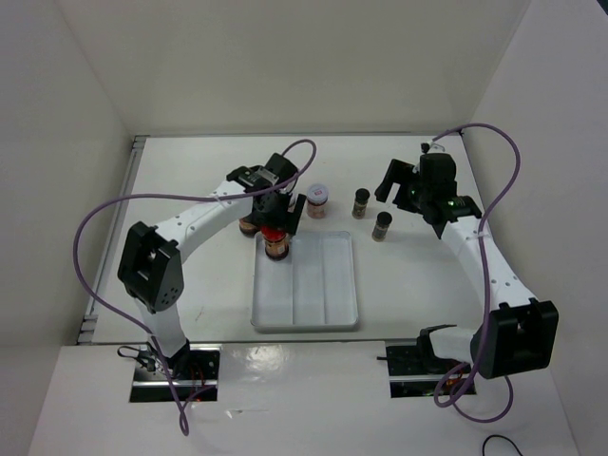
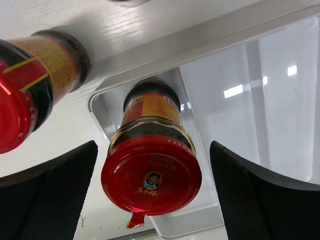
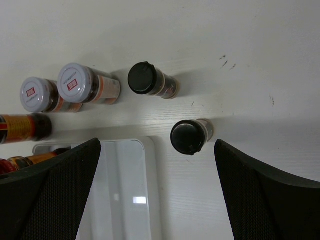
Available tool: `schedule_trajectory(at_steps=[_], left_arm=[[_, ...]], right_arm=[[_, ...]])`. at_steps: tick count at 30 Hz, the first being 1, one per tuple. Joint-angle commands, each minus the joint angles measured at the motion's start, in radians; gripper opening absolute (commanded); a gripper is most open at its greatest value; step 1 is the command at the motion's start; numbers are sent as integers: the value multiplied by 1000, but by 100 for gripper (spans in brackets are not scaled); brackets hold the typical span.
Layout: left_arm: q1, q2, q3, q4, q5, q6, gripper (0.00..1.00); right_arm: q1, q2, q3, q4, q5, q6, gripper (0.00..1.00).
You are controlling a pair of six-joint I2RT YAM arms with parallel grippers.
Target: Organize the condiment bottles
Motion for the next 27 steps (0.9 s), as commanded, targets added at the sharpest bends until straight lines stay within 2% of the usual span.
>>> schedule_trajectory(at_steps=[1, 5, 9, 13, 19, 27], left_arm=[[-6, -33, 70, -19, -7, -18, 100], [-15, -60, 147, -78, -16, -9, 100], [-25, -114, 250, -141, -113, -9, 100], [61, -143, 304, -163, -163, 0, 100], [159, -134, 226, -132, -198, 23, 100], [241, -122, 86, 3, -71, 32, 100]], right_arm=[[9, 12, -9, -3, 17, -16, 99], [9, 12, -9, -3, 8, -16, 99], [9, 12, 0, -14, 8, -16, 99], [9, 21, 22, -25, 8, -26, 99], [9, 21, 31, -34, 8, -44, 99], [9, 21, 31, -43, -2, -53, 99]])
